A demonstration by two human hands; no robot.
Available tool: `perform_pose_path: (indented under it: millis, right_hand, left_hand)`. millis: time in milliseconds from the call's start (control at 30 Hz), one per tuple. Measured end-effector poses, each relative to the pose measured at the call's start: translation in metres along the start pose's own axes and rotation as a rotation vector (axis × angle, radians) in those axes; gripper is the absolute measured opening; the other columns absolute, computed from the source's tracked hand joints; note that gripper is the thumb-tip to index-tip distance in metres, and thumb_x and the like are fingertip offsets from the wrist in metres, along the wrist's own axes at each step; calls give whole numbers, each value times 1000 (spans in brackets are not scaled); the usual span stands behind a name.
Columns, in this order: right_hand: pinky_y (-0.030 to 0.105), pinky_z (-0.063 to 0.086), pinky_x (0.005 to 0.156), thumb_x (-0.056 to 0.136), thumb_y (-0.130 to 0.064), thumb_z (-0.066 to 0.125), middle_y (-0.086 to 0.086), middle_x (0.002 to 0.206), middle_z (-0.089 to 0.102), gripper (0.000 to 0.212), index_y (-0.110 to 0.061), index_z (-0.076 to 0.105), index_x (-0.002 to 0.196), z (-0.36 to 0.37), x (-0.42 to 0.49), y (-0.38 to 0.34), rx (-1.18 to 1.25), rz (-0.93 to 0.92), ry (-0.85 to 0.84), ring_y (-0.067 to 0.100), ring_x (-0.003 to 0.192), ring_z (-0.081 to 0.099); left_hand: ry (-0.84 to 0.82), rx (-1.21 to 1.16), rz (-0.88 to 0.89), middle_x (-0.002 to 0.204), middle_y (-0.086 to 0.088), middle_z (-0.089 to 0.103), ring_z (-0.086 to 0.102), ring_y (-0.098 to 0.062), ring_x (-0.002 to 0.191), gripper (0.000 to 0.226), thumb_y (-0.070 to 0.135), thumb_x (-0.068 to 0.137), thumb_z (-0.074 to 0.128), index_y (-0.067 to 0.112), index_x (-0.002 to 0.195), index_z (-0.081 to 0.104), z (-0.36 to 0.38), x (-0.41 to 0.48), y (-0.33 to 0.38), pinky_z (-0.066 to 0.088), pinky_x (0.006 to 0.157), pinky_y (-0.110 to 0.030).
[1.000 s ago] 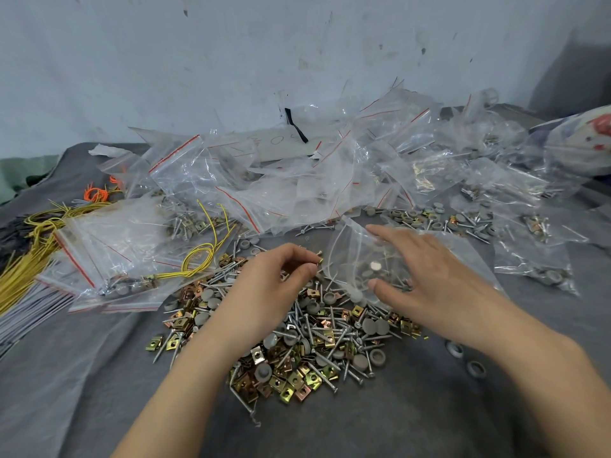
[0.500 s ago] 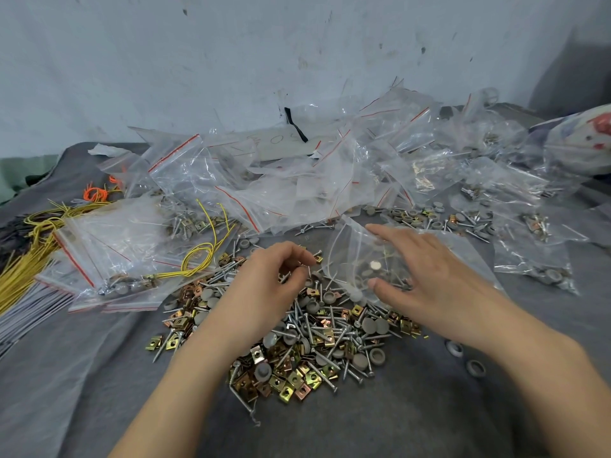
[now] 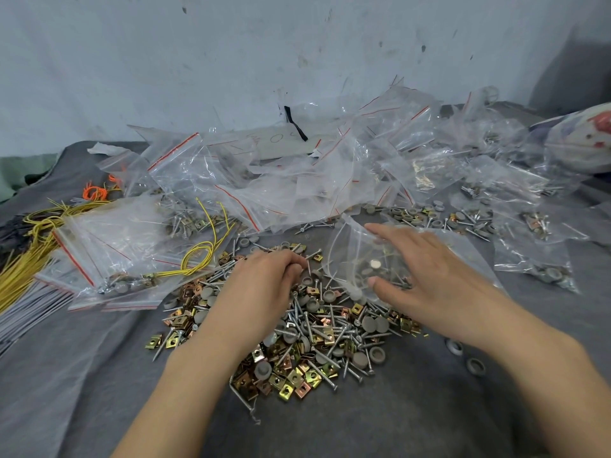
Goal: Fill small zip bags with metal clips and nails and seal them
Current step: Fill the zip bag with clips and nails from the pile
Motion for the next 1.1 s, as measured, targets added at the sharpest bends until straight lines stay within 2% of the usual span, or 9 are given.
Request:
perform_pose_path:
  millis: [100,200,267,367,467,533,633,900,1100]
  right_hand:
    - [18,8,111,93,-59,46,-14,153,33,72,-47,8,153,1,0,0,-4,1,-1,3,139,22]
    - [17,8,109,93,-59,47,-15,153,33,72,-48,7,152,1,0,1,-1,3,-3,2,139,22]
    - [17,8,109,93,-59,47,-15,152,33,72,-48,7,152,1,0,1,0,5,-4,2,139,22]
    - [17,11,109,93,-57,49,-14,151,36,72,-46,11,153,0,1,0,1,-4,14,5,138,24]
    - [18,11,109,94,-55,49,-14,150,36,70,-46,13,153,-2,1,-1,-2,-4,26,2,136,23]
    - [18,11,108,94,-56,49,-16,150,35,70,-48,11,152,-2,1,1,-5,2,27,1,135,21]
    - [18,10,108,94,-57,49,-16,151,34,71,-49,9,152,-1,0,3,-1,6,13,0,135,21]
    - [28,15,120,94,-51,51,-17,149,38,72,-46,11,153,-2,0,7,34,16,10,4,138,26]
    - [26,16,117,93,-51,51,-16,148,39,71,-46,13,152,-2,-1,11,49,20,19,4,136,28]
  left_hand:
    - [-14,71,58,112,14,60,47,-13,110,24,31,102,45,31,117,64,0,-3,9,38,98,-38]
    - [-6,64,178,104,17,60,45,-9,103,20,28,97,50,33,104,68,0,-8,32,35,94,-33]
    - [-42,53,230,99,19,62,46,-8,99,24,29,92,47,33,99,69,5,-10,45,35,91,-33]
    - [-155,115,277,110,19,61,45,-10,107,31,30,95,41,36,113,66,24,-14,57,33,95,-34]
    - [-220,205,319,129,20,53,40,-11,118,35,31,101,38,44,132,51,41,-17,65,31,100,-36]
    - [-241,237,340,134,19,47,37,-13,121,39,30,104,37,47,138,42,47,-17,67,30,101,-36]
    - [-234,269,351,132,16,46,36,-15,121,39,29,104,39,48,139,39,50,-16,68,30,101,-35]
    - [-243,284,293,128,15,50,38,-15,121,25,39,103,40,39,127,48,51,-9,63,31,99,-34]
    - [-254,283,275,123,16,51,38,-13,118,15,36,103,41,37,115,50,50,-9,64,32,98,-34]
Point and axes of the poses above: each hand's wrist, its own x-axis towards the middle knuckle, its own z-axis out of the palm, y = z × x, the point moved 10 cm from there along x, towards the middle knuckle
